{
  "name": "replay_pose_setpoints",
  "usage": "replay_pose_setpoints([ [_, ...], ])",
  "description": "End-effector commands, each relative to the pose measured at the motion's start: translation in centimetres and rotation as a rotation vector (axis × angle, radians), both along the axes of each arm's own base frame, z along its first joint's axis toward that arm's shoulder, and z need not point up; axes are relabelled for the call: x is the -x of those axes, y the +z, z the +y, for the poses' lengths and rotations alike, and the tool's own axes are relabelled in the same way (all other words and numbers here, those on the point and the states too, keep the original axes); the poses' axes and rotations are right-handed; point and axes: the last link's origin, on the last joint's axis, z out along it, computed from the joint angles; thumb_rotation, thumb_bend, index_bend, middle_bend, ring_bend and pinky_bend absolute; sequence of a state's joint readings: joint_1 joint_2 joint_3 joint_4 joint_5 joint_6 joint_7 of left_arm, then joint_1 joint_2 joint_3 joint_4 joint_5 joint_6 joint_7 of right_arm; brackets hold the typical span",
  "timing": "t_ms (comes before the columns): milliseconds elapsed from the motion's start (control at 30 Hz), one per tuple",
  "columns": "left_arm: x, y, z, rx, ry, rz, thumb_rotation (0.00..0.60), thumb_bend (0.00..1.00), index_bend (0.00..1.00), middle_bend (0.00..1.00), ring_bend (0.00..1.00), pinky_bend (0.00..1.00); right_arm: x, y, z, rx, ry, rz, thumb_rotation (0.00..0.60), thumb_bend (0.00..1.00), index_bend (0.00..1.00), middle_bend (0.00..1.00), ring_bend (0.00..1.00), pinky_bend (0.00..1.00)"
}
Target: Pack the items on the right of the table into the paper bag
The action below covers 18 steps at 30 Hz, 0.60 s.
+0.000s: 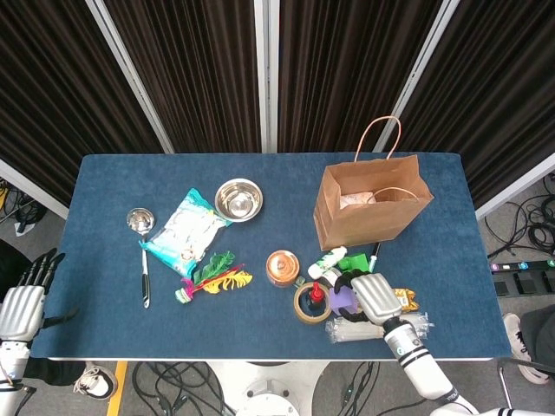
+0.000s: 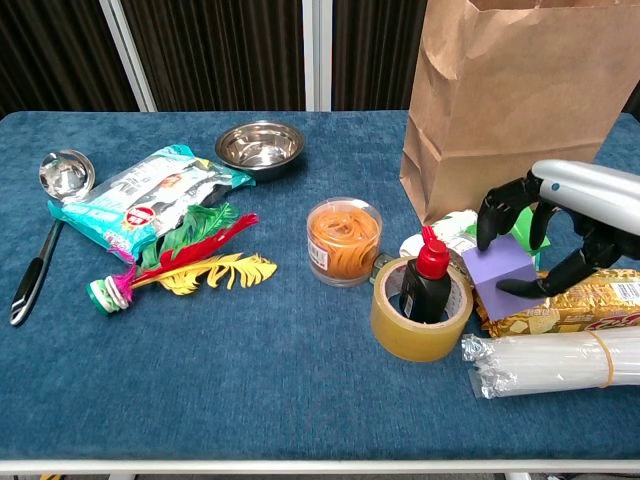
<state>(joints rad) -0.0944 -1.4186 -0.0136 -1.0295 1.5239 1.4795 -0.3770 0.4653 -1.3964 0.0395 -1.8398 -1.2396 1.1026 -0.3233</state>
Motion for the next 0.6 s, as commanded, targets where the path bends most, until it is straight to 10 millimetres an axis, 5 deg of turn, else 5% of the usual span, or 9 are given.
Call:
replay_pose_setpoints([
  [33,0.0,0.0,0.0,-0.001,0.0,-0.001,0.6,0.17,0.07,0.12,0.02,0.16,-0.4,0.8,-0.1,0.023,0.009,-0.013,0.6,0.18,0.47,0.43,0.32,0.44],
  [333,-0.2,-0.1,0.0,0.004,-0.006,-0.004,0.6,0.17,0.07,0.12,0.02,0.16,-4.1,6.1,-1.5,0.187,0.113,-0.064,0.6,0.19,0.47,0.43,0.33,0.45],
  [600,-0.5,0.0,0.2,0.0,-0.017,-0.003,0.6,0.17,0.07,0.12,0.02,0.16,-11.2,11.0,-3.3,0.386,0.311,-0.114,0.6,0.19,0.47,0.44,0.33,0.46],
])
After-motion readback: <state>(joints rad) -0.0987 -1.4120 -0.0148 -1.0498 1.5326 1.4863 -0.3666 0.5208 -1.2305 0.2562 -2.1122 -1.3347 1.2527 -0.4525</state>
